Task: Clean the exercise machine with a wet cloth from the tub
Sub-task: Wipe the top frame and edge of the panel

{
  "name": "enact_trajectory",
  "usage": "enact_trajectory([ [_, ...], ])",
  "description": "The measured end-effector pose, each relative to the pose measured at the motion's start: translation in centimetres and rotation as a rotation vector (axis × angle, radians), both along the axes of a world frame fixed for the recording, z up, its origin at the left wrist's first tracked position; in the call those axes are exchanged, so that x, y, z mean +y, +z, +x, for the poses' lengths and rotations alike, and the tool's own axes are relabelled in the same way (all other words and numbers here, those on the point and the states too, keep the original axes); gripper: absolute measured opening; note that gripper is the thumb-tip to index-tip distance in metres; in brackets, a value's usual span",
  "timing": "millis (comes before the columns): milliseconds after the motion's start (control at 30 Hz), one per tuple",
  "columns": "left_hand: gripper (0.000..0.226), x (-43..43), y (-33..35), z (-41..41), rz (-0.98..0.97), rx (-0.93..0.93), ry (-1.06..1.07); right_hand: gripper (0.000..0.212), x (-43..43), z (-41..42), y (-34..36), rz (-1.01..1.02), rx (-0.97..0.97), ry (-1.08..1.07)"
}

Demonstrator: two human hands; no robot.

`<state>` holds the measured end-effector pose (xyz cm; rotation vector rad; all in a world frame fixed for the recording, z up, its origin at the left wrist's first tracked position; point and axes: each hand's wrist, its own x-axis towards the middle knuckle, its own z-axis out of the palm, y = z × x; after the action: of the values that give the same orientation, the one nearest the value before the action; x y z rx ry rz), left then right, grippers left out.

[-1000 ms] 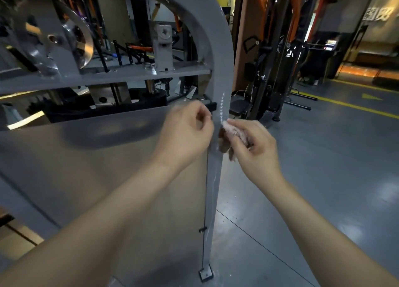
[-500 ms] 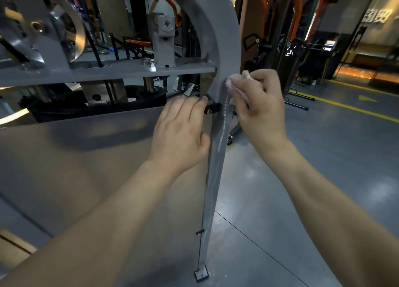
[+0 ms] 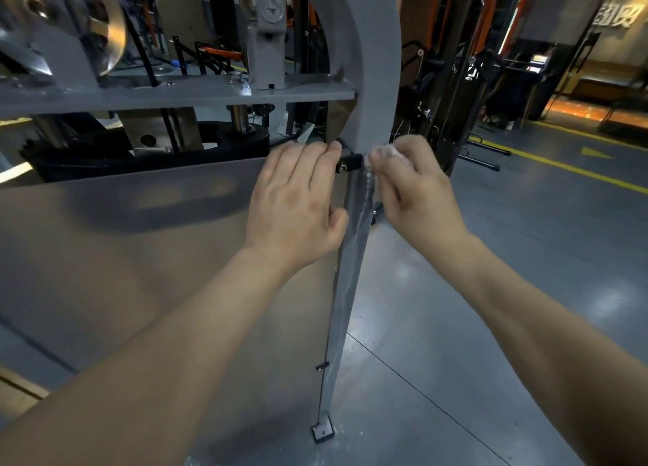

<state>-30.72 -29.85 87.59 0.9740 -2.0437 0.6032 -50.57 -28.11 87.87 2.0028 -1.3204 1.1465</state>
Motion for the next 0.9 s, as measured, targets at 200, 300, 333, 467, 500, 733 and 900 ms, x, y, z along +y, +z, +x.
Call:
enact_trajectory([
  [200, 0.066, -0.1, -0.1, -0.1, -0.024, 0.007, -0.004, 0.020, -0.4, 0.7, 2.6, -0.075, -0.050, 0.036],
  [300, 0.066, -0.1, -0.2, -0.1, -0.033, 0.008, 0.001, 0.021, -0.7, 0.9, 1.3, -0.097, -0.080, 0.010],
  [333, 0.066, -0.1, -0.2, 0.0, -0.034, 0.006, 0.003, 0.021, -0.5, 0.9, 0.1, -0.067, -0.077, 0.000],
  [467, 0.067, 0.0, -0.2, 0.0, -0.037, 0.007, 0.009, 0.019, 0.5, 0.6, -1.3, 0.031, -0.028, -0.004],
  [500, 0.067, 0.0, -0.2, 0.0, -0.037, 0.006, 0.010, 0.019, 0.5, 0.7, -0.6, 0.024, -0.032, 0.000],
  [733, 0.068, -0.1, -0.3, 0.1, -0.047, -0.006, 0.019, 0.018, 0.0, 1.3, -2.7, -0.026, -0.096, -0.008],
  [900, 0.069, 0.0, -0.4, 0.0, -0.043, -0.004, 0.024, 0.016, 0.6, 0.7, -2.4, 0.044, -0.087, 0.002],
])
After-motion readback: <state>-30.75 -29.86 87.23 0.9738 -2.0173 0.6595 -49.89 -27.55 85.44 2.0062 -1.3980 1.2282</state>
